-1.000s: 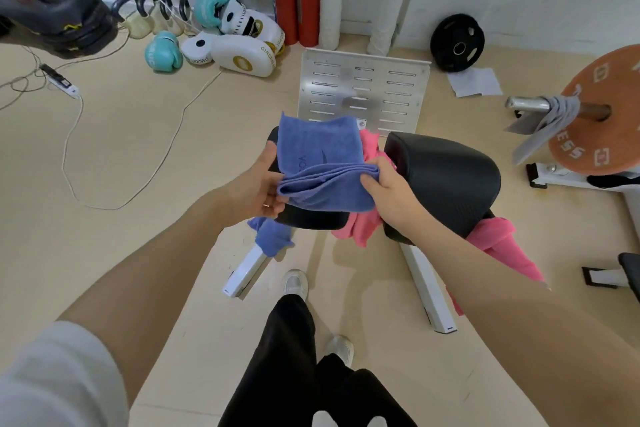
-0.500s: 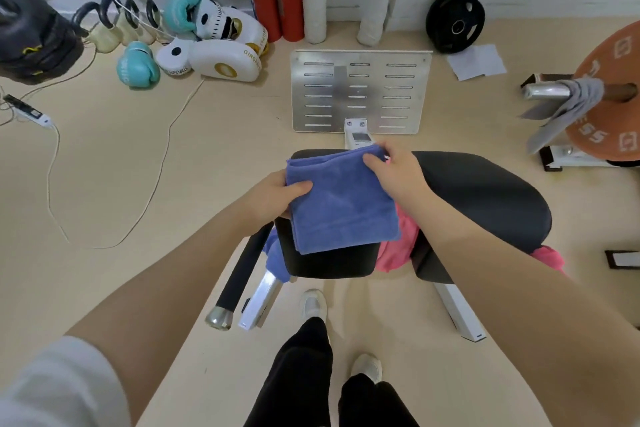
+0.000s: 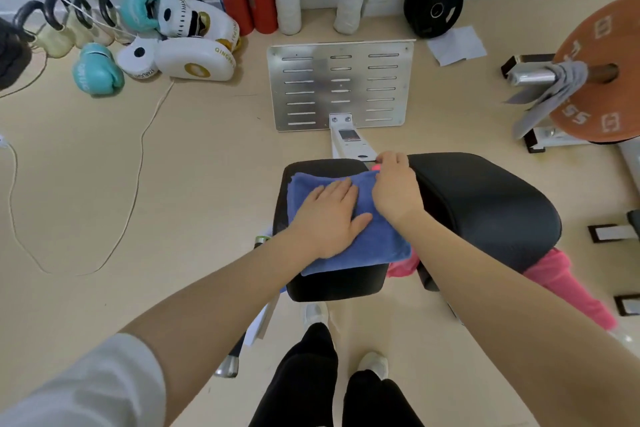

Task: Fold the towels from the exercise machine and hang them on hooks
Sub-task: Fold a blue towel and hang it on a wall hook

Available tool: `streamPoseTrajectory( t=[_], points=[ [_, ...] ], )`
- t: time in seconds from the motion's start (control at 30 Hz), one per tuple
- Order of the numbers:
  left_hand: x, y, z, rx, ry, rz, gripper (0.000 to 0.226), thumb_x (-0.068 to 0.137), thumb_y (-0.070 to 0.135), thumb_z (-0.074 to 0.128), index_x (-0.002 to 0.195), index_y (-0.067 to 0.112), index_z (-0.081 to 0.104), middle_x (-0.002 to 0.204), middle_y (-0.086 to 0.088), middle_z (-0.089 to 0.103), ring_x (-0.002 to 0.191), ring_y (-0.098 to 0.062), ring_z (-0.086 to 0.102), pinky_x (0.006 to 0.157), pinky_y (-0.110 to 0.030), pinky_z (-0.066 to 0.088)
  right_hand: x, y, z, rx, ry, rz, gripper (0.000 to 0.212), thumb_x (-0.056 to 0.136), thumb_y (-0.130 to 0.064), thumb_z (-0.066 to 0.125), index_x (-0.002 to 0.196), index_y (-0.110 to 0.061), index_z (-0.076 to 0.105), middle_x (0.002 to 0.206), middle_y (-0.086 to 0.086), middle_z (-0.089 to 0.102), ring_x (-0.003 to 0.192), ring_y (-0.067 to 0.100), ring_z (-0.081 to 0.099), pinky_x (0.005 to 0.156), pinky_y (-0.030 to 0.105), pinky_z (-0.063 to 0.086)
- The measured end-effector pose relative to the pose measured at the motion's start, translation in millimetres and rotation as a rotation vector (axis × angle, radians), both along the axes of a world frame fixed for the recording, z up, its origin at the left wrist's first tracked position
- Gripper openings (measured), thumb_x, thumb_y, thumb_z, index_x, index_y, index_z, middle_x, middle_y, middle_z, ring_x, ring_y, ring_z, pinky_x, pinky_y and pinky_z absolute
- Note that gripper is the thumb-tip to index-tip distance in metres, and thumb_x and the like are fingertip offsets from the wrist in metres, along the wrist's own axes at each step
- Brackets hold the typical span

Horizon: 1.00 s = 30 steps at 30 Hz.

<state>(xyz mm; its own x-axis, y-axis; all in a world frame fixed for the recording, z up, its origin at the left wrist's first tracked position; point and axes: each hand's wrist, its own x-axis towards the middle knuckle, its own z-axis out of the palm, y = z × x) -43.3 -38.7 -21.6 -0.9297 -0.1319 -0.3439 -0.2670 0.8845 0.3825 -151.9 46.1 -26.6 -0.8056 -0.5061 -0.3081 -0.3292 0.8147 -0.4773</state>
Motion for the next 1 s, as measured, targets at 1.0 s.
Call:
streamPoseTrajectory(
  t=[1.0],
  points=[
    [92.0, 37.8, -2.4, -0.146, 0.006, 0.498, 0.106, 0.077, 0.052, 0.063, 0.148, 0.006, -0.001, 0.157, -0.015, 0.005, 0.145, -0.030, 0.007, 0.118, -0.041, 0.016, 75.1, 84.3, 11.4, -0.426, -0.747, -0.387, 0.045, 0.082, -0.004, 0.061, 0.126, -0.006, 0.049, 0.122, 0.010, 0.059, 0.113, 0.031, 0.057, 0.097, 0.043, 0.047]
  ],
)
